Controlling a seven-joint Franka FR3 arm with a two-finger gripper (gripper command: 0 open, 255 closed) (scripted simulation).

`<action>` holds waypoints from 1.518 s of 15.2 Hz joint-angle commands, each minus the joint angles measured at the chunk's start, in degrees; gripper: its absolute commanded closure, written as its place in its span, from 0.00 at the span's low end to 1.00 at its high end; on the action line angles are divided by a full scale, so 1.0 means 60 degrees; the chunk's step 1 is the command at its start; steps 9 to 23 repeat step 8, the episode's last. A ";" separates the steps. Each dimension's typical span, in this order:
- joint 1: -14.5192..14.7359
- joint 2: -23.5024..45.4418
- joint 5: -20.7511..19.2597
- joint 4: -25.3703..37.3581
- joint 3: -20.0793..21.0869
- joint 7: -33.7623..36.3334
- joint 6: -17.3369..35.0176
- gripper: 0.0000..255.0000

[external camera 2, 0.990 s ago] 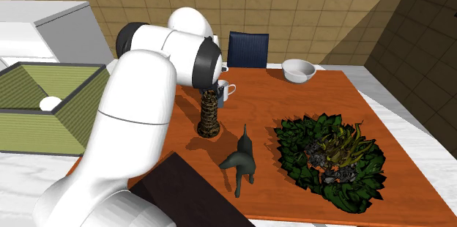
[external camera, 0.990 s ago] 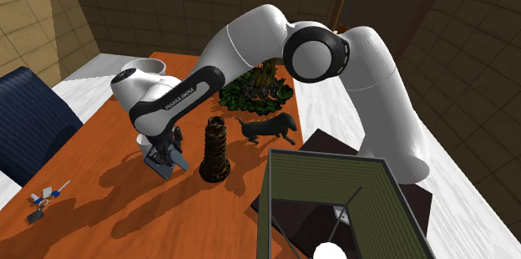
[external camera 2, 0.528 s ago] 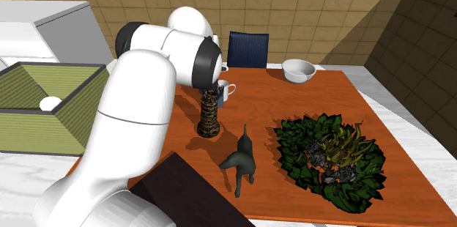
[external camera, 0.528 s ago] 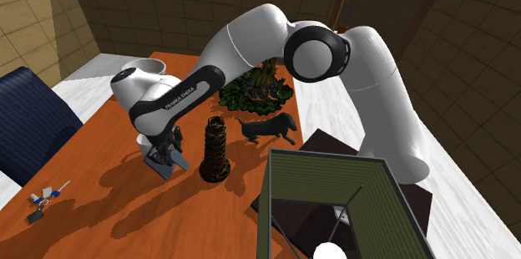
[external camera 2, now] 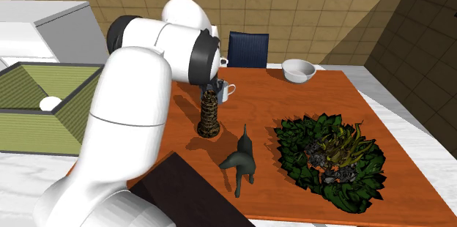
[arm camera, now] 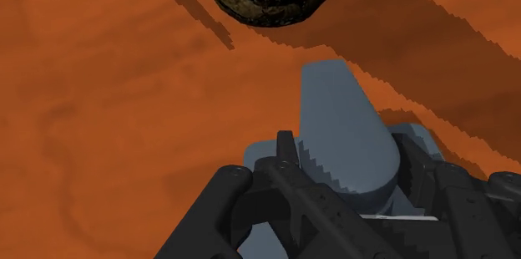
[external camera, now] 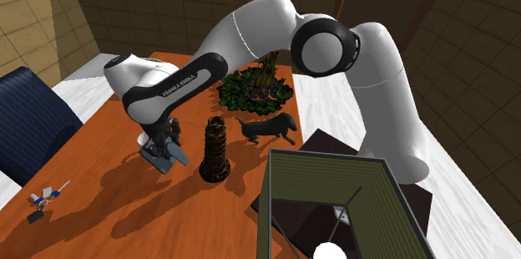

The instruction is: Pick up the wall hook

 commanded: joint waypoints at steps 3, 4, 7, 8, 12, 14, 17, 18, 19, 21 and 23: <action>-0.0040 -0.0291 0.0077 0.0038 0.0052 -0.0047 -0.0322 1.00; -0.0047 -0.0358 0.0096 0.0064 0.0065 -0.0058 -0.0412 1.00; -0.0060 -0.0497 0.0137 0.0126 0.0091 -0.0081 -0.0609 1.00; -0.0060 -0.0496 0.0137 0.0127 0.0091 -0.0081 -0.0609 1.00; -0.0060 -0.0496 0.0137 0.0127 0.0091 -0.0081 -0.0609 1.00; -0.0060 -0.0496 0.0137 0.0127 0.0091 -0.0081 -0.0609 1.00; -0.0060 -0.0496 0.0137 0.0127 0.0091 -0.0081 -0.0609 1.00; -0.0060 -0.0496 0.0137 0.0127 0.0091 -0.0081 -0.0609 1.00; -0.0060 -0.0496 0.0137 0.0127 0.0091 -0.0081 -0.0609 1.00; -0.0060 -0.0496 0.0137 0.0127 0.0091 -0.0081 -0.0609 1.00; -0.0060 -0.0496 0.0137 0.0127 0.0091 -0.0081 -0.0609 1.00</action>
